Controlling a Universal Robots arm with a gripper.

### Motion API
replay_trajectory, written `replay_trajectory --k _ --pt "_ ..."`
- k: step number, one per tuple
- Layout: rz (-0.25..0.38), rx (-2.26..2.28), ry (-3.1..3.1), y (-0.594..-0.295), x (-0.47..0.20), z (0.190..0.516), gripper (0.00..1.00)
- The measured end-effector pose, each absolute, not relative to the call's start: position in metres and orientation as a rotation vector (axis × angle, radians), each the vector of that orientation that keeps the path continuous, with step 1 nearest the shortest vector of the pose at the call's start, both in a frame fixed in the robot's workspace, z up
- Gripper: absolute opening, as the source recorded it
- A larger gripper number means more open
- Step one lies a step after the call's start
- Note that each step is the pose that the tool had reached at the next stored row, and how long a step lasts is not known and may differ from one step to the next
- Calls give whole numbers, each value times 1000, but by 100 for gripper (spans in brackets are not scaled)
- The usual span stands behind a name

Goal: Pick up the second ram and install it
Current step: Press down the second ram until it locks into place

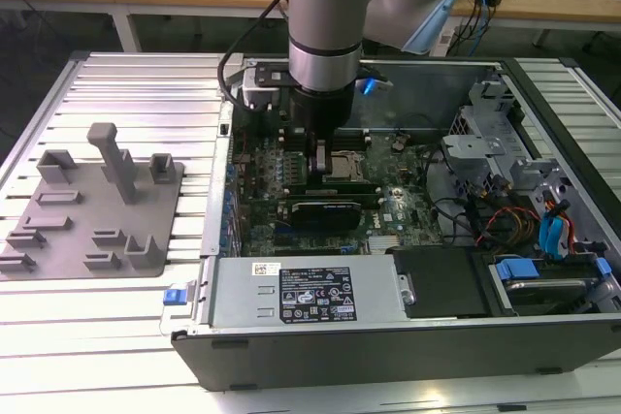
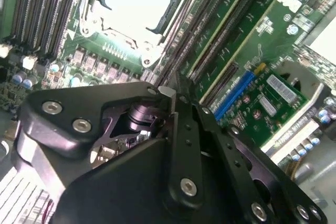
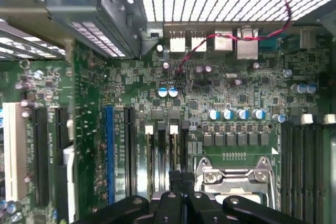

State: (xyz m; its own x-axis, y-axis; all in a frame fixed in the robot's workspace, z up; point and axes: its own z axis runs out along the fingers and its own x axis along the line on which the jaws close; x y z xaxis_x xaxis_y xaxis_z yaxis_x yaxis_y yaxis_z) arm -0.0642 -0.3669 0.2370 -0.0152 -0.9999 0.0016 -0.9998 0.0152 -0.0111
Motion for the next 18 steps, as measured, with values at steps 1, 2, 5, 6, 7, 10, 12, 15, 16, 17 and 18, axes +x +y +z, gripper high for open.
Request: replay_trajectory --k 1,2,5,6,7,10,12,15,16,17,18 --pt "-14 -2200 2234 -367 -64 242 8" --pt "-14 -2200 2234 -367 -64 246 8" --pt "-15 -2200 2234 -367 -64 254 8" --pt "-15 -2200 2234 -367 -64 254 8" --pt "-15 -2201 2234 -367 -62 254 8" --pt "-14 -2201 2234 -367 -53 254 8" --pt "-12 -2202 2235 -367 -43 254 8" --pt "-10 -2203 2236 -367 -33 254 8" --pt "-9 -2203 2236 -367 -31 254 8" --pt "-9 -2203 2236 -367 -30 254 8" --pt "-9 -2203 2237 -367 -31 254 8"
